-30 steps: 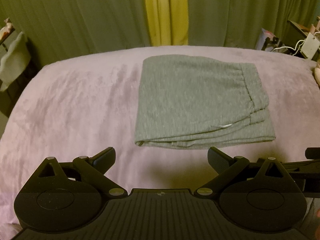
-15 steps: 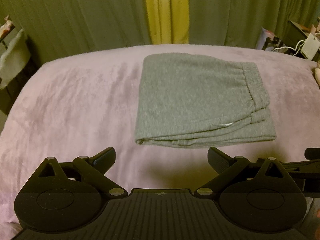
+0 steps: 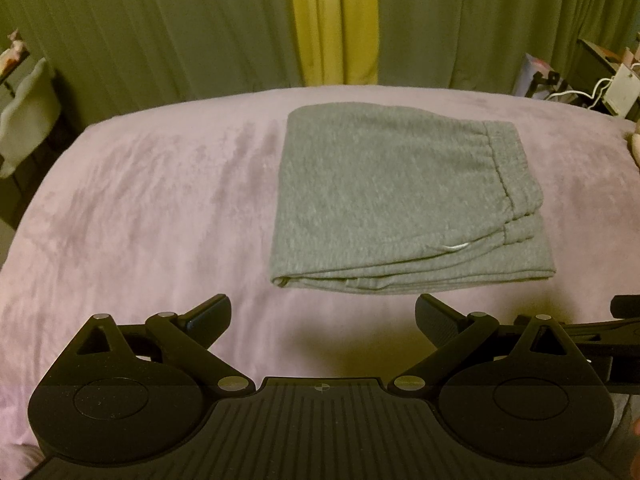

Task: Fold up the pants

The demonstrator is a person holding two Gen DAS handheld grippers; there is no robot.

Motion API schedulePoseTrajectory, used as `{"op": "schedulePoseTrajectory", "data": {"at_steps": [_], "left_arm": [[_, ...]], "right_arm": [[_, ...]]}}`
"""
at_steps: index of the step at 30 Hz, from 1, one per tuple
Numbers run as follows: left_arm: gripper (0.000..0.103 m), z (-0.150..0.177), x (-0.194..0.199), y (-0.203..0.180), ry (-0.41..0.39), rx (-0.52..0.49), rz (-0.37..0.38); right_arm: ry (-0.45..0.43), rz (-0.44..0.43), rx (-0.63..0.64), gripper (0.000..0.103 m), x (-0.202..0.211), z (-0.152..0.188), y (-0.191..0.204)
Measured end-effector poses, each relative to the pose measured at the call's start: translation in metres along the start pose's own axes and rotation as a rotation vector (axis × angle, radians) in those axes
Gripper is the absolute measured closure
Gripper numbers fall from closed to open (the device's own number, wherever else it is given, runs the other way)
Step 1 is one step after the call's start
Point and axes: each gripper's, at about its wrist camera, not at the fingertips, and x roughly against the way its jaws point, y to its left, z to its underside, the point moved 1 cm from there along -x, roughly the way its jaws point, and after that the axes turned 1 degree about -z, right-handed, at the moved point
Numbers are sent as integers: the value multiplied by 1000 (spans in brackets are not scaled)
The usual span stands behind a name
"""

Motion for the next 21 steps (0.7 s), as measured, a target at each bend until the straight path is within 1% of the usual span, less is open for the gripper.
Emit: {"op": "schedulePoseTrajectory", "data": {"at_steps": [21], "left_arm": [[1, 0, -5, 2, 4, 5, -3]], "right_arm": [[6, 2, 4, 4, -4, 0, 1]]}}
